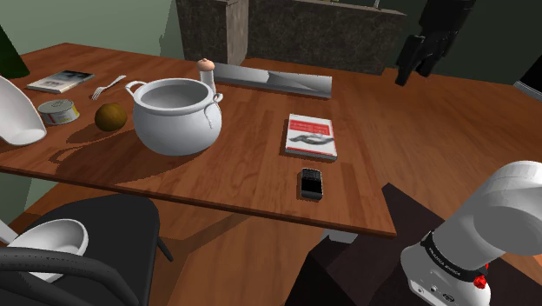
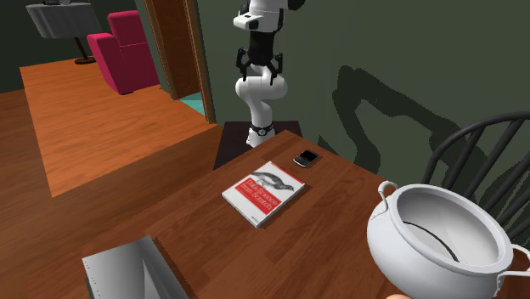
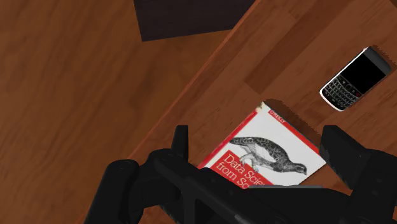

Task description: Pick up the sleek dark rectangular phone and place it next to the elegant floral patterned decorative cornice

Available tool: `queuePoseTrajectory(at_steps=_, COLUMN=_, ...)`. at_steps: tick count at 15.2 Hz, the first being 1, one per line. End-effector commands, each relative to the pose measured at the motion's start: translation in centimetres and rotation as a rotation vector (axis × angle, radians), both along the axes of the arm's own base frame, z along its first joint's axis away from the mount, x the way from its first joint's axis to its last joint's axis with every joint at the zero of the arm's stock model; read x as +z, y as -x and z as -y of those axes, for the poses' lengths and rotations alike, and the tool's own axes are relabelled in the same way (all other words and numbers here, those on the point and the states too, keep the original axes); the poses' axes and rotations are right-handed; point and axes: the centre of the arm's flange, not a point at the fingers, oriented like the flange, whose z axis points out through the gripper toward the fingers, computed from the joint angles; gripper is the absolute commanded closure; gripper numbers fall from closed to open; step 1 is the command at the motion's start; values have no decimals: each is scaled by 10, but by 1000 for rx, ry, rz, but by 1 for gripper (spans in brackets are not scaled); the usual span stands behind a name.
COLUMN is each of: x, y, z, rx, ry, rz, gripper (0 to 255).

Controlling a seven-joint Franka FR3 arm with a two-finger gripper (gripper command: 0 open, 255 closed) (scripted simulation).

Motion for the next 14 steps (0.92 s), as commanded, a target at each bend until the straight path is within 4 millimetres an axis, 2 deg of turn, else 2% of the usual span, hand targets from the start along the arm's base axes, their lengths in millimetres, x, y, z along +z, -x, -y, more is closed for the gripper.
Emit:
queuePoseTrajectory(at_steps=1, x=0, y=0, z=0, rx=0, ry=0, rz=0, gripper=0)
queuePoseTrajectory(at_steps=14, x=-133, y=-15, z=-103, rx=-273, ry=-21, rz=16, gripper=0)
